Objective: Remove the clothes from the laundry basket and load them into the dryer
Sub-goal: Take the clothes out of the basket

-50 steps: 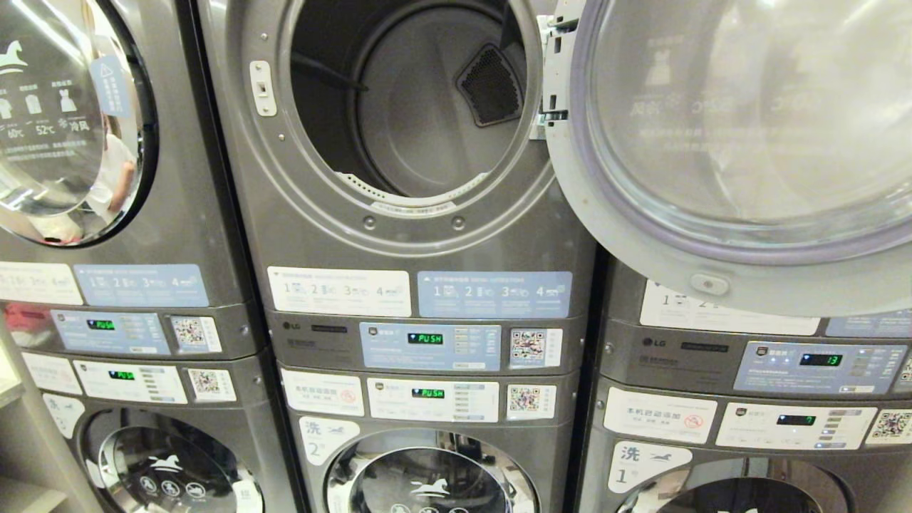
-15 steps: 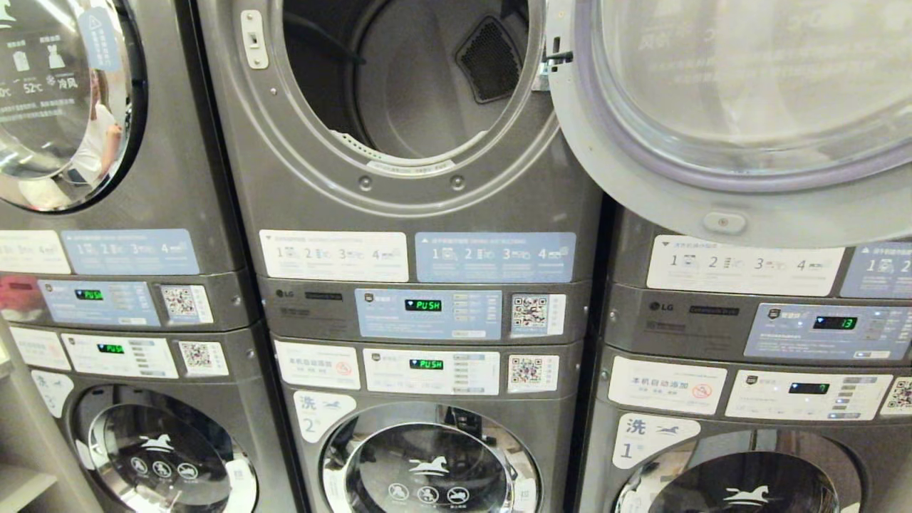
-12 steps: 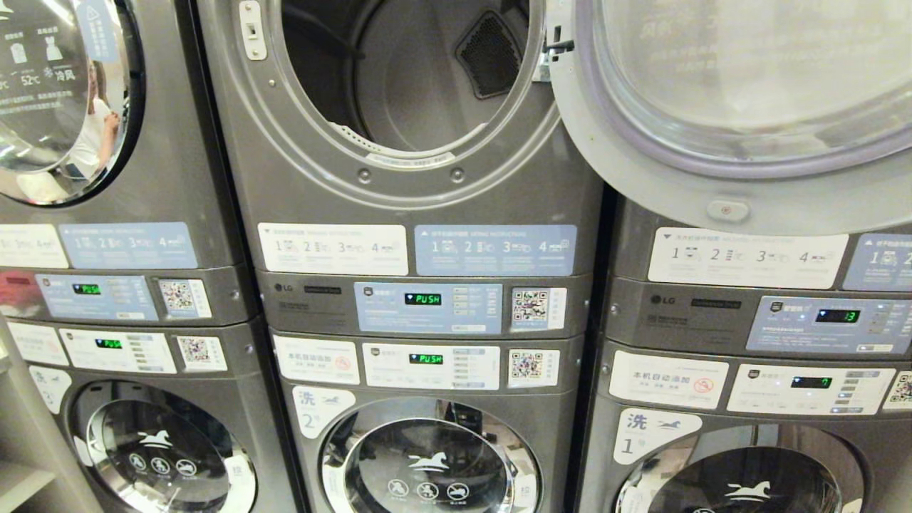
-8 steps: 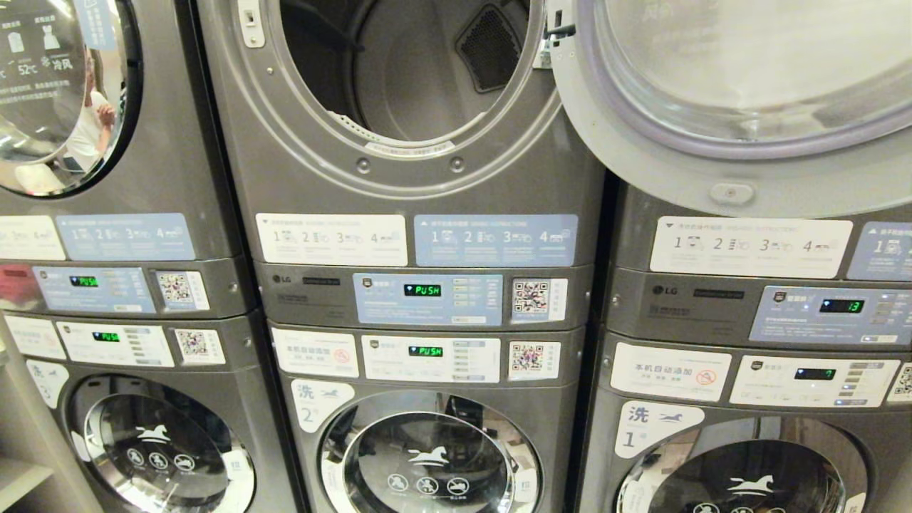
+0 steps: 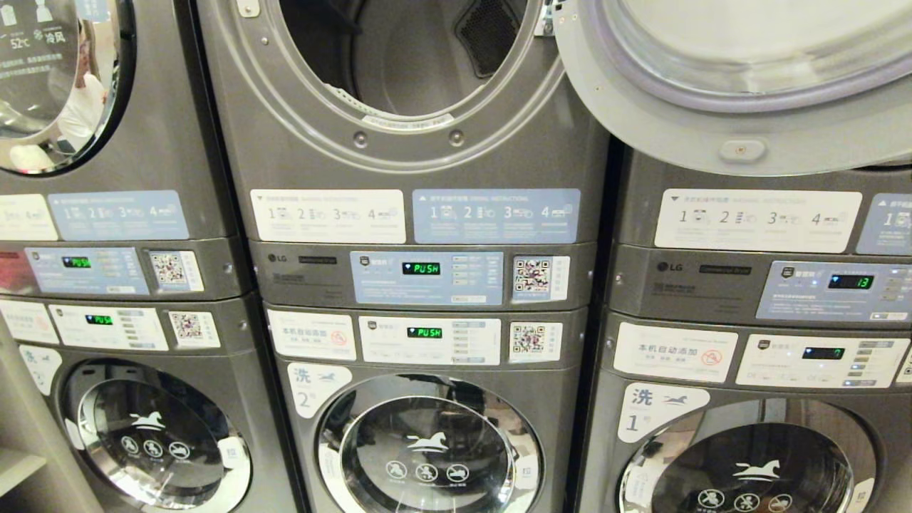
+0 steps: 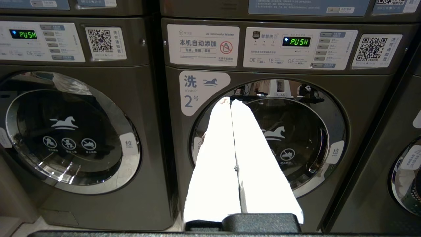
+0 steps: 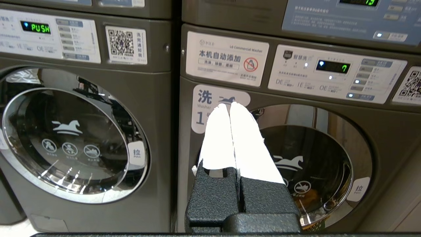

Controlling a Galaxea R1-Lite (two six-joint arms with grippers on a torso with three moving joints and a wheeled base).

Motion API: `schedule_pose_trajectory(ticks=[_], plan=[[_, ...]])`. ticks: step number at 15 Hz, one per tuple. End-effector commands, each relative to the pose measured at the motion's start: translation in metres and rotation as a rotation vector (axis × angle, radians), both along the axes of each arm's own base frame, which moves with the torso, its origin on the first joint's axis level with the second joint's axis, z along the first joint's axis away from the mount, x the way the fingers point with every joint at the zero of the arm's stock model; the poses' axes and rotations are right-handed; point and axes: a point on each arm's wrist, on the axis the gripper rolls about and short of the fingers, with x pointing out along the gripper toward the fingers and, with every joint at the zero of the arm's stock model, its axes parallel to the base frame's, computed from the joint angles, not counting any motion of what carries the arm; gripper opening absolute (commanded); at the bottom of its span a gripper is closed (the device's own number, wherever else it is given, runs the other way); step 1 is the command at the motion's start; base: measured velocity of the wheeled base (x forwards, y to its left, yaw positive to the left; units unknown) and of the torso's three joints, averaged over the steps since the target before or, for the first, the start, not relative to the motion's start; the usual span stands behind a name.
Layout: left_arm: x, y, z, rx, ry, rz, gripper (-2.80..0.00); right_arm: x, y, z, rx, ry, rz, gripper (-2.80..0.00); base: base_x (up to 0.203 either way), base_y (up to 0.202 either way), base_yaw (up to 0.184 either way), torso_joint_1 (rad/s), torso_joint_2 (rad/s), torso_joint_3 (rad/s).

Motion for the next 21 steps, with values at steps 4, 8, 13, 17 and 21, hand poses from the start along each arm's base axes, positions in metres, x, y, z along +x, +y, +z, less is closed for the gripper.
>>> schedule_pose_trajectory(ticks=[4, 8, 13, 17, 21], plan=[[-0.0001, 0.0000, 0.0000, 0.000, -0.002, 0.000, -2.80, -0.0004, 0.0004, 0.0001, -0.026, 0.001, 0.016, -2.80, 0.000, 0.000, 0.000, -0.188, 0.46, 0.265], [-0.0002, 0.0000, -0.0002, 0.000, -0.001, 0.000, -2.80, 0.0000, 0.0002, -0.0005, -0.009, 0.000, 0.008, -2.80, 0.000, 0.000, 0.000, -0.218, 0.55, 0.327], [-0.0001, 0.0000, 0.0000, 0.000, -0.002, 0.000, -2.80, 0.0000, 0.0002, -0.0005, -0.009, 0.000, 0.008, -2.80, 0.000, 0.000, 0.000, -0.198, 0.53, 0.328], [-0.0001, 0.0000, 0.0000, 0.000, -0.002, 0.000, -2.80, -0.0003, 0.0003, 0.0002, -0.013, -0.001, 0.014, -2.80, 0.000, 0.000, 0.000, -0.171, 0.50, 0.328], [-0.0001, 0.0000, 0.0000, 0.000, -0.002, 0.000, -2.80, -0.0003, 0.0004, -0.0001, -0.018, 0.000, 0.016, -2.80, 0.000, 0.000, 0.000, -0.118, 0.46, 0.322]])
